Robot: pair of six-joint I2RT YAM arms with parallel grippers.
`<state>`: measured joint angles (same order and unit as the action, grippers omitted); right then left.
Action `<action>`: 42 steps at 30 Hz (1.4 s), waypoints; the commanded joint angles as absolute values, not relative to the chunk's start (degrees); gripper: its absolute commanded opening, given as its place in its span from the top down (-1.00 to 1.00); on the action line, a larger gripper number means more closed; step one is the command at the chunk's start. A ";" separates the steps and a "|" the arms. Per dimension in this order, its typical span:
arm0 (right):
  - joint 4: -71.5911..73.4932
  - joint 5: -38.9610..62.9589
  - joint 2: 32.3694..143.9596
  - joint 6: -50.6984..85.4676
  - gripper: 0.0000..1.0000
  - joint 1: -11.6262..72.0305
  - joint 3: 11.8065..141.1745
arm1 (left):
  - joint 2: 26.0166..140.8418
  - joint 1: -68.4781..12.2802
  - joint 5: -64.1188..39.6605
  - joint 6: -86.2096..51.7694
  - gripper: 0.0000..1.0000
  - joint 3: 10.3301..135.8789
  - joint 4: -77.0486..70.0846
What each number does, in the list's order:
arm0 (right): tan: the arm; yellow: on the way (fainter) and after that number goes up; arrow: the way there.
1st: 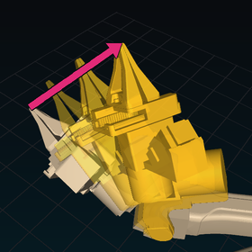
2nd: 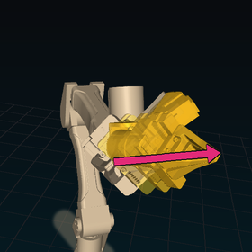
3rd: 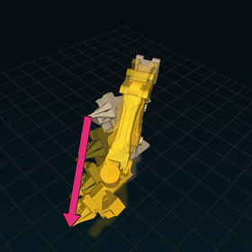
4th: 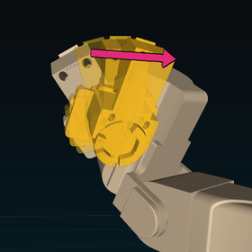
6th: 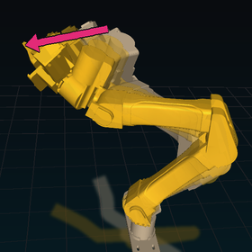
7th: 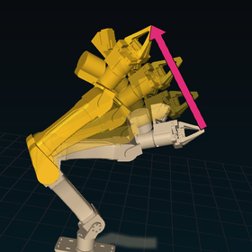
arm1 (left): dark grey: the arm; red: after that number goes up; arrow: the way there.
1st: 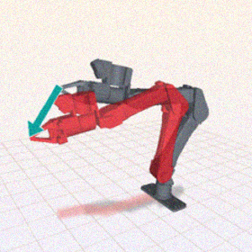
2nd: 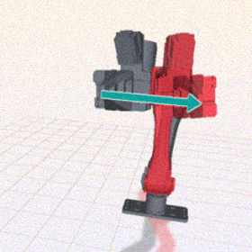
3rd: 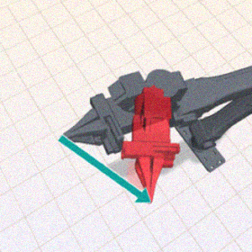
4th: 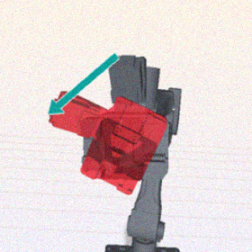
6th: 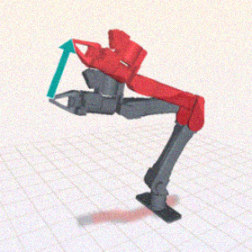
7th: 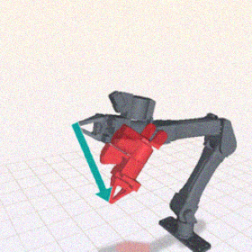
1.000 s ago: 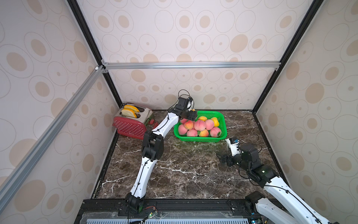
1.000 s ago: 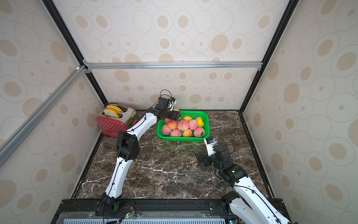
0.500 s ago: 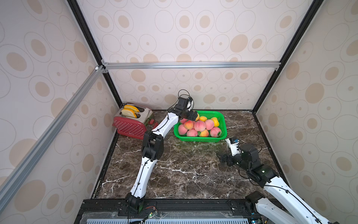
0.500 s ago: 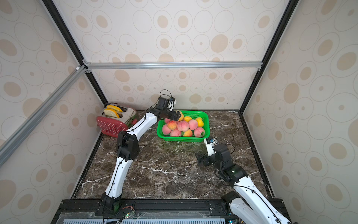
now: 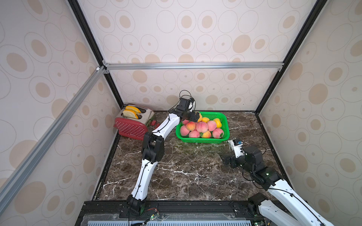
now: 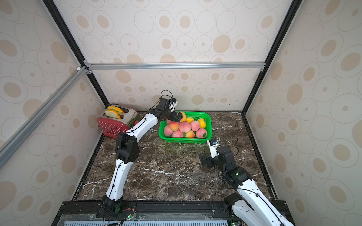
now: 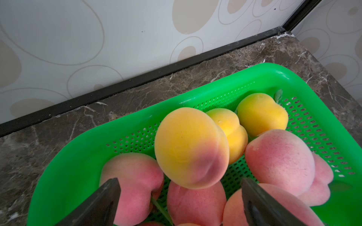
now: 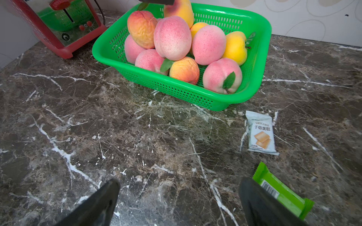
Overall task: Put the peaches into the basket
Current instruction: Place the peach in the basket, then reset both arms
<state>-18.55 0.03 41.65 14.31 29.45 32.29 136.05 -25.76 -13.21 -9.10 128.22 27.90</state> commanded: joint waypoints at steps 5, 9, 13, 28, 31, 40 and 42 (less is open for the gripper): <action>-23.13 -9.05 41.25 12.59 -1.00 29.00 33.17 | 121.93 -25.49 -9.80 -9.05 -0.98 118.69 26.78; -24.62 -13.52 41.25 12.75 -1.00 28.83 33.52 | 113.22 -25.61 -5.11 -10.70 -0.98 109.12 27.09; -26.89 -22.06 39.13 12.99 -1.00 28.77 33.94 | 101.38 -25.66 5.54 -13.32 -0.98 94.54 26.18; -4.80 -41.57 33.55 8.99 -1.00 27.17 19.40 | 74.24 -25.65 37.12 -19.70 -0.98 57.44 23.65; 7.82 -32.29 31.18 -0.28 -1.00 24.89 13.61 | 69.10 -25.63 36.90 -16.04 -0.98 48.50 15.27; 32.80 -15.57 51.61 -4.72 -1.00 10.35 9.70 | 66.96 -21.22 35.07 -1.52 -0.98 30.56 -15.91; 39.26 -14.97 59.54 -5.07 -1.00 9.15 10.66 | 70.91 -19.83 33.98 5.44 -0.98 29.49 -23.00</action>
